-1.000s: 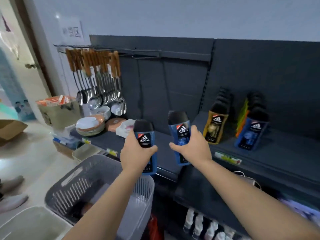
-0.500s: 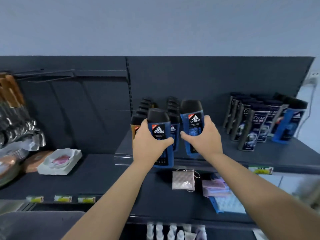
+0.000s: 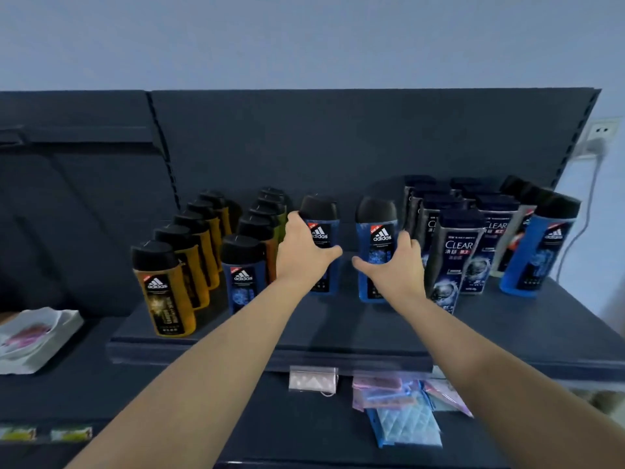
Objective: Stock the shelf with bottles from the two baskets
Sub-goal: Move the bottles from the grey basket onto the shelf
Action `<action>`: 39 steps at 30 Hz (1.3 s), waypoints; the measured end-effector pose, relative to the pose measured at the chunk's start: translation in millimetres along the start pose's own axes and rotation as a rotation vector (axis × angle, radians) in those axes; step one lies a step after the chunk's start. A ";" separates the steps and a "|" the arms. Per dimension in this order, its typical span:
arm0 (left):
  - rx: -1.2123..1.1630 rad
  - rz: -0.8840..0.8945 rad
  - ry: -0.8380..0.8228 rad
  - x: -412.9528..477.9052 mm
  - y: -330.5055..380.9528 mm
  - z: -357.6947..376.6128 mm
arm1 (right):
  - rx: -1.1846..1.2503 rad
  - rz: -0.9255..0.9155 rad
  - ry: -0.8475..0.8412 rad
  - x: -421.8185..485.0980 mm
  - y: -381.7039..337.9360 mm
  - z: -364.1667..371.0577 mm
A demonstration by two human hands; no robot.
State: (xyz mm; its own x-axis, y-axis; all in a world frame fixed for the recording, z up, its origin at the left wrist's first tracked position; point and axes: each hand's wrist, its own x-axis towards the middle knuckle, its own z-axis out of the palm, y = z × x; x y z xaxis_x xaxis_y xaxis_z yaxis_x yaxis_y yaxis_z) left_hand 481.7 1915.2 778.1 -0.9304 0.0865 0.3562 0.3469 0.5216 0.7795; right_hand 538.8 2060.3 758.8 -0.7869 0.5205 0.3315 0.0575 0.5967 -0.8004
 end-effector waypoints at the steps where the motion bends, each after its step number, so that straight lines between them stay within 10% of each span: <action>1: 0.010 -0.024 0.009 10.5 -1.1 11.0 | 0.009 0.005 -0.013 6.1 4.9 1.7; 39: 0.036 -0.242 0.084 94.5 -42.1 112.5 | -0.024 0.033 -0.047 37.3 80.1 48.0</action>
State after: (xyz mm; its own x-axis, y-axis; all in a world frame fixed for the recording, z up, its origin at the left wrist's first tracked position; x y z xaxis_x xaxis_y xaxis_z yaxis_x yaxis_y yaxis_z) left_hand 365.9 1996.9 721.0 -0.9721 -0.1146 0.2047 0.1099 0.5484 0.8290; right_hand 484.6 2098.2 683.1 -0.8123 0.5113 0.2808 0.0982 0.5943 -0.7982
